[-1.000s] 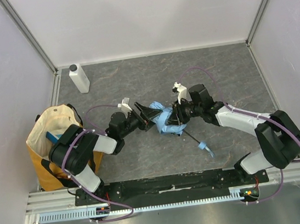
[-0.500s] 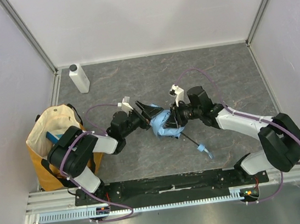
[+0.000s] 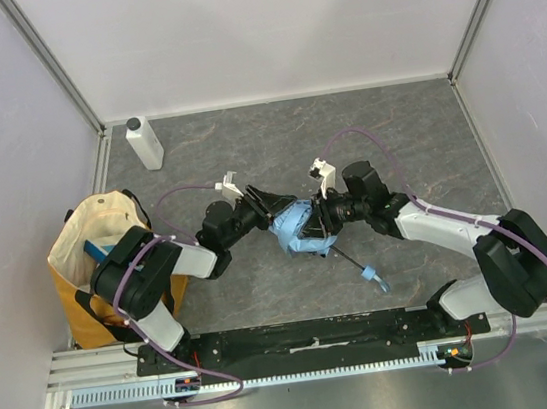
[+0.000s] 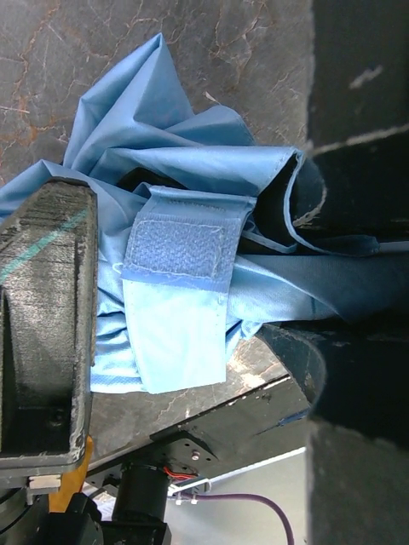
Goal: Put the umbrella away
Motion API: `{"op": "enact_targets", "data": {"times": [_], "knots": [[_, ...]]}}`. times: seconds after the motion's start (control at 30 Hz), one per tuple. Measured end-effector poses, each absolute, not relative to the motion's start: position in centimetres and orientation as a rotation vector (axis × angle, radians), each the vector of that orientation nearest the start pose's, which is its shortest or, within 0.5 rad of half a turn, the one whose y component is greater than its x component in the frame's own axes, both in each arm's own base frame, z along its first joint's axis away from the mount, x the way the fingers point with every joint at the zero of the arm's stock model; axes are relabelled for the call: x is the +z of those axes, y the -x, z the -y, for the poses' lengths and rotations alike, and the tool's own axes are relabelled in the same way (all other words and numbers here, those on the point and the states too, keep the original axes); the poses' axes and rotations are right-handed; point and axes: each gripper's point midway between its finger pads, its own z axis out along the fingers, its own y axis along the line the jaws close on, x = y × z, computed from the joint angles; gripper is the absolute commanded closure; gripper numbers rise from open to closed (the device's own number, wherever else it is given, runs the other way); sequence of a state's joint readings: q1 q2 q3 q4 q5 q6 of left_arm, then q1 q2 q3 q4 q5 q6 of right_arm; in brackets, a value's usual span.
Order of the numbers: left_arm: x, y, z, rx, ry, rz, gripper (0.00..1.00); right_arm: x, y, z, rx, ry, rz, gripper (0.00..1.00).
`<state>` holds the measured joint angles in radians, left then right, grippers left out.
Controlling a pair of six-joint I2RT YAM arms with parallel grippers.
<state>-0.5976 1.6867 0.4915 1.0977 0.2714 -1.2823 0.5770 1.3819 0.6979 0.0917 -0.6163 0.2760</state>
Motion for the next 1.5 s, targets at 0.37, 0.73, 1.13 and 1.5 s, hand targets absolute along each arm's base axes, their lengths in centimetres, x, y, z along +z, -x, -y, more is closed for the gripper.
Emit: {"op": "enact_targets", "data": {"times": [0.37,0.73,1.13,1.5], "knots": [[14.0,-30.8,31.5,-1.624,0.369,-1.846,0.98,11.6,-23.8,-28.3,1.018,0.593,-2.192,0.31],[15.8,-32.9,31.7,-1.674,0.295,-1.792,0.98,14.9,-25.4,-24.6,0.89,0.258,-2.212,0.02],[19.7,-33.9,32.5,-1.737,0.111,-1.707,0.98,20.0,-28.7,-14.1,0.713,-0.159,-2.1,0.02],[24.8,-32.9,32.6,-1.79,-0.02,-1.577,0.98,19.6,-27.3,-14.3,0.885,0.058,-2.068,0.12]]}}
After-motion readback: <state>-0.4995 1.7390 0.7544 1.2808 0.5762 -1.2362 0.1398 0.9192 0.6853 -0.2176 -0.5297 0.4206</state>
